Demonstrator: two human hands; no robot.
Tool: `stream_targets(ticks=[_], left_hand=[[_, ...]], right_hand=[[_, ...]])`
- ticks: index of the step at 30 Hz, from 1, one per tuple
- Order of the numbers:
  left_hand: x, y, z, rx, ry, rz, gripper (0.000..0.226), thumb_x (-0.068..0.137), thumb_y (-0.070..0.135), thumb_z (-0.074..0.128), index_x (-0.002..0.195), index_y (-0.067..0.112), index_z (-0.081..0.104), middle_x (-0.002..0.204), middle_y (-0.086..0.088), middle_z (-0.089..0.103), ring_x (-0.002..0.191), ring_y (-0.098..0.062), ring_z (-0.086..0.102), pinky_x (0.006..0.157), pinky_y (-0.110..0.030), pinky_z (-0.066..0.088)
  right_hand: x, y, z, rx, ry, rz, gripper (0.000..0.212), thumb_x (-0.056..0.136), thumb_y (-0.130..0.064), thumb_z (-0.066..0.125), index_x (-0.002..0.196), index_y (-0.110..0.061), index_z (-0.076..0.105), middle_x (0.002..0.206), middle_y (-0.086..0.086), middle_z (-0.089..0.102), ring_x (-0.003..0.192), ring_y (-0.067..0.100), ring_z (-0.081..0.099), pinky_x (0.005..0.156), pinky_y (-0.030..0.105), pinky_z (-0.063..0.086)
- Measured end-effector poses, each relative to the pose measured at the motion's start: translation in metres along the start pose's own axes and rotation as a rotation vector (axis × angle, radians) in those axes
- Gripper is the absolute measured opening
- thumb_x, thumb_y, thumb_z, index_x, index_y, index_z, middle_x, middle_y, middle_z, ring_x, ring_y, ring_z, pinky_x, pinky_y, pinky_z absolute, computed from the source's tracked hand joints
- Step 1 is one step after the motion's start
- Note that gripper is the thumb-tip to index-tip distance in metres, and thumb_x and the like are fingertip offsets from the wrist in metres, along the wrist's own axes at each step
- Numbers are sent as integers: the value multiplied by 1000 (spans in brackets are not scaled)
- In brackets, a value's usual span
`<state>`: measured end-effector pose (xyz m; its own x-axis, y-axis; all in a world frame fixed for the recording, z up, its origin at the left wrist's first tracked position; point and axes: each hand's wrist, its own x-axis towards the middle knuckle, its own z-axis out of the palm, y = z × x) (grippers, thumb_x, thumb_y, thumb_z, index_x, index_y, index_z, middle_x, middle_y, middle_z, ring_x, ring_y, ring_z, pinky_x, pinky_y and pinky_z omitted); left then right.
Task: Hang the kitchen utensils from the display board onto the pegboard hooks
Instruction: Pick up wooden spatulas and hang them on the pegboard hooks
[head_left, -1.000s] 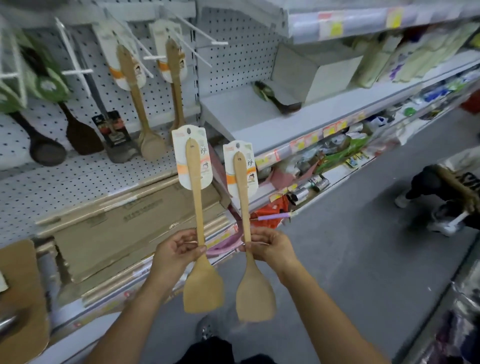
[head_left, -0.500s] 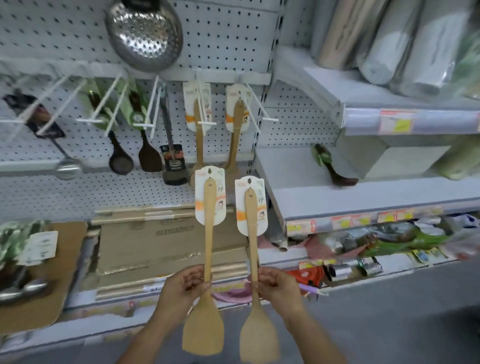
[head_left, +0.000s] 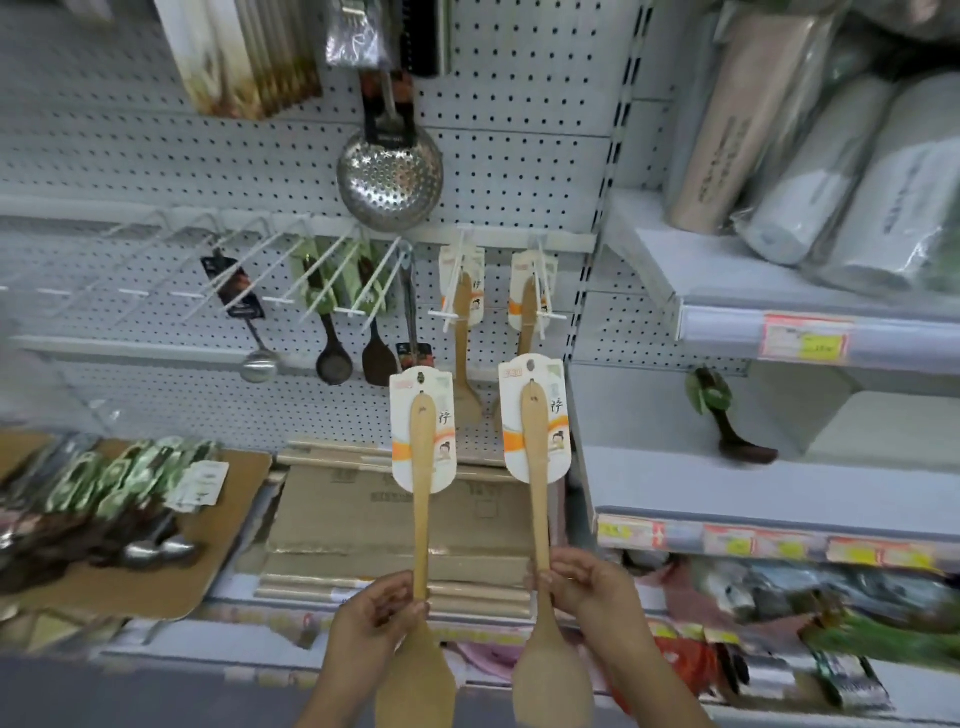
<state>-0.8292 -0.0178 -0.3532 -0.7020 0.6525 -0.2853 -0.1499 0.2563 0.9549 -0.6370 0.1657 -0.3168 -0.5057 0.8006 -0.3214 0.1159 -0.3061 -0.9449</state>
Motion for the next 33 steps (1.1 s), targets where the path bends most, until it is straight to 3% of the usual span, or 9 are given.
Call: stream_targets(ticks=[3,8,12,16,23,33], left_hand=[[4,5,-3,-2,9,15,26,77,2,80,100,11,75,92,-8,76,96,-28,70,90,-43,55],[10,19,2,-27,-10,67,27,77,-4,77,99,10,73,90,-9,77,90,-28,71,84,-38,55],[20,26,1,-19,-24,82,27,76,-6,77,97,10,73,87,-9,76,85,-27,71,77,-34,55],[32,27,-3,-9,-31,77,30,74,-5,79,100,11,73,89,-9,76,88,-27,71,83,-39,57],[47,31,-3,-34,-69,96,29,74,-8,77,99,8,73,86,-10,76,83,-24,71,75,-27,57],[64,30,-7,-47,-96,104,29,73,-12,76,96,6,73,85,-12,76,79,-21,71,71,-20,56]], right_hand=[[7,-8,3,49,8,-10,19,84,20,62,96,5,63,81,23,73,71,31,75,63,32,60],[14,-19,4,-4,-9,-53,20,86,11,66,103,0,67,89,19,76,86,33,75,78,42,59],[23,-21,11,21,28,-42,21,84,15,66,100,1,67,85,21,76,82,35,74,83,49,56],[27,-19,15,10,44,-49,22,84,15,66,100,0,66,84,18,76,80,32,75,77,42,60],[31,-17,18,2,71,-63,18,87,12,65,100,1,68,88,17,77,81,24,76,63,23,58],[51,-11,28,25,160,-26,15,88,8,65,95,-4,72,89,17,77,91,39,73,90,51,56]])
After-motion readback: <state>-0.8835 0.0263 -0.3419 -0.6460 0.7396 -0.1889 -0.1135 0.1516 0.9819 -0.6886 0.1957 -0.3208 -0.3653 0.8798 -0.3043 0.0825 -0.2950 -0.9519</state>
